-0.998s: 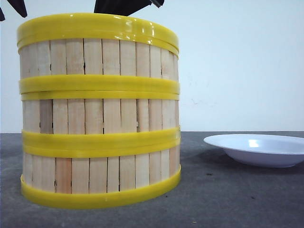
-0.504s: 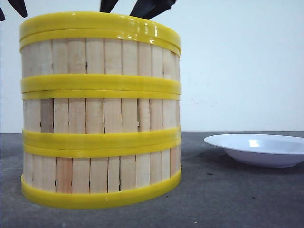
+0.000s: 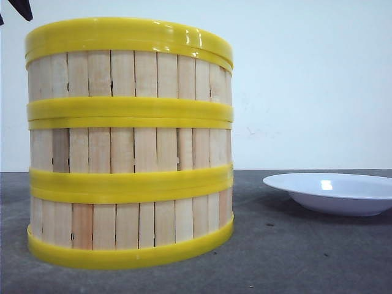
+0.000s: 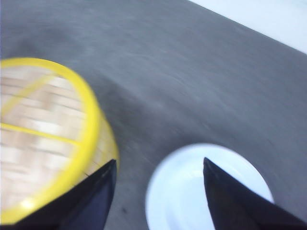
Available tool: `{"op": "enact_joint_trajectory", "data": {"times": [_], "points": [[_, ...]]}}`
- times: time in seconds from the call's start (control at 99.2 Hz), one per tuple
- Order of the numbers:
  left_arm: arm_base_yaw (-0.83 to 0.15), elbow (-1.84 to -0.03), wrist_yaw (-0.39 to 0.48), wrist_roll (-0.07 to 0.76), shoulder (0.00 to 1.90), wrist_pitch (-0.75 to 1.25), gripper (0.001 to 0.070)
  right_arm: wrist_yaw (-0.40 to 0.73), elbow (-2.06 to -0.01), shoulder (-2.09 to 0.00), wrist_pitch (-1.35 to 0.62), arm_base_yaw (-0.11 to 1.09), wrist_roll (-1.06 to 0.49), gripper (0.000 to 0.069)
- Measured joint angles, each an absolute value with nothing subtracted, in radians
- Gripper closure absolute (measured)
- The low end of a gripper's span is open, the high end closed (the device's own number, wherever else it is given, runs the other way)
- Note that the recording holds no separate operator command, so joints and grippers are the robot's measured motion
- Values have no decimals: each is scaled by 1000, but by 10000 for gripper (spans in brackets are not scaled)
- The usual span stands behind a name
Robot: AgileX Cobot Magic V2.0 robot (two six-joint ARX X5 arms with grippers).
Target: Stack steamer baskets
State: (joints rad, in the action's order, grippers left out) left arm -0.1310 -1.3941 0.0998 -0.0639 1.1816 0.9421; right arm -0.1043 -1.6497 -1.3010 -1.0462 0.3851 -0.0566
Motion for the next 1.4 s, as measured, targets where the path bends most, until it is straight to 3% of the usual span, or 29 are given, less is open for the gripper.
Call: {"op": "enact_joint_trajectory", "data": {"times": [0.343,0.534,0.766,0.817,0.887,0.968,1.401], "points": [[-131,-1117,100,-20,984,816,410,-107,-1155,-1011,-972,105,-44,345],[-131,-981,100,5,912,788,410,-109,-961,-945,-915,88,-16,345],[-131,-973,100,13,911,781,422,-105,-912,-941,-870,89,20,349],[-131,-973,100,13,911,781,486,-105,-912,-941,-867,89,28,393],[-131,-973,100,16,910,781,621,-105,-912,-941,-862,89,33,557],[-131,-973,100,16,910,781,679,-105,-912,-941,-854,89,34,649],[-131,-973,100,16,910,780,695,-105,-912,-941,-805,89,42,682]]}}
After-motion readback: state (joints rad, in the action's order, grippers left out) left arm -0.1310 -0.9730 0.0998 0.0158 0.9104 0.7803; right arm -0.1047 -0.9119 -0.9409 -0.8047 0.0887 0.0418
